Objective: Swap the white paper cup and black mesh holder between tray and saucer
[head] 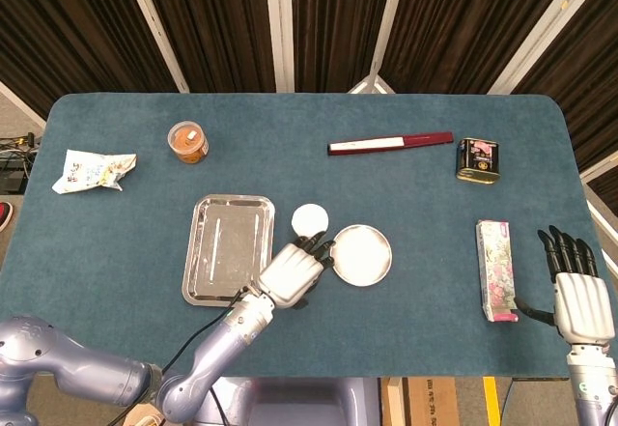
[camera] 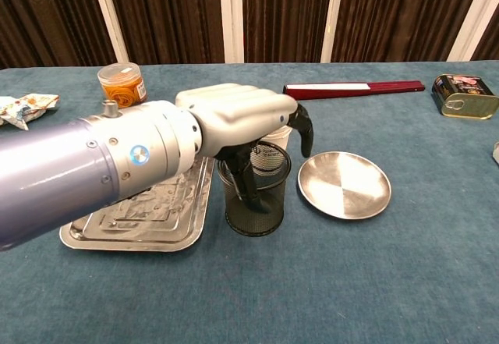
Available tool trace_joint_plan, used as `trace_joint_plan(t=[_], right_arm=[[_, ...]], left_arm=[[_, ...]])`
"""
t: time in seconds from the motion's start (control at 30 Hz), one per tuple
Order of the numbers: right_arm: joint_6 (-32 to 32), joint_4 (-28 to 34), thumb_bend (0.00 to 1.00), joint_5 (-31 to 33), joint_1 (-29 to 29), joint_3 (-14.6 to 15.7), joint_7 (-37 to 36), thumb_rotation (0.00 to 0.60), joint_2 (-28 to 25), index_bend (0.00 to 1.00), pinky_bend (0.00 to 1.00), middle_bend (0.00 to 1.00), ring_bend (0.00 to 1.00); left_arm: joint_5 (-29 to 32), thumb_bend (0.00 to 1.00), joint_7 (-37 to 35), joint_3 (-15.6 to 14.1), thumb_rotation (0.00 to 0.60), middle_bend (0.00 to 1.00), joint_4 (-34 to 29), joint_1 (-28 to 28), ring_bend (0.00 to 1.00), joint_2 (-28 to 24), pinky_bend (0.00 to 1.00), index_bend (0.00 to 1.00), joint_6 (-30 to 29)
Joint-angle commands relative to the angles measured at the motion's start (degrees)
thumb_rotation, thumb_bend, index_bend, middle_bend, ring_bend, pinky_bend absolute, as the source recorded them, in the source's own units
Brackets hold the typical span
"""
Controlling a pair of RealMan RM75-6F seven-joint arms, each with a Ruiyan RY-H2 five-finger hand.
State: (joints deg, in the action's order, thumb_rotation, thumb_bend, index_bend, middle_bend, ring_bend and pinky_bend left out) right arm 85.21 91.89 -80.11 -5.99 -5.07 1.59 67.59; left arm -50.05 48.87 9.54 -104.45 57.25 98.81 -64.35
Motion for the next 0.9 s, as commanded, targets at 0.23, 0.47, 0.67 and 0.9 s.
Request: trace_joint_plan(t=[0.23,0.47,0.67,0.9], right_arm=[[1.4,-0.7,0.0,-0.1,0.5,-0.9,-0.3,0.6,0.8,0.0,0.0,0.0,0.0],[-0.2,-1.1,0.0,0.9,0.2,-1.1,0.6,0.6,1.1,0.0,0.0,0.0,0.0],[-1.4,-1.7,0.0,1.8,-0.2,-1.5,1.4,0.6,1.8,0.0,0.0,0.0,0.0],[-2.0,-2.2,0.0,2.2,-0.3,-1.6,1.8,0.6,2.2,0.0,0.0,0.0,0.0]], left_arm=[[-10.7,0.0,-12.9,1.8,0.6,0.09,1.0,-2.1,0.03,-0.9,0.1,0.3,0.6],[-10.1,0.0,-14.6,7.1,0.6,0.02,9.3,-0.1,0.0,1.2,0.03,0.26,1.0],[-5.7,0.0,-14.3,11.9,0.6,0.02,13.6,3.3,0.0,2.7,0.03,0.26,3.3],[-2.3,0.0,-14.8,12.4,0.6,0.01,18.8,4.5,0.0,4.0,0.03,0.25,5.0]])
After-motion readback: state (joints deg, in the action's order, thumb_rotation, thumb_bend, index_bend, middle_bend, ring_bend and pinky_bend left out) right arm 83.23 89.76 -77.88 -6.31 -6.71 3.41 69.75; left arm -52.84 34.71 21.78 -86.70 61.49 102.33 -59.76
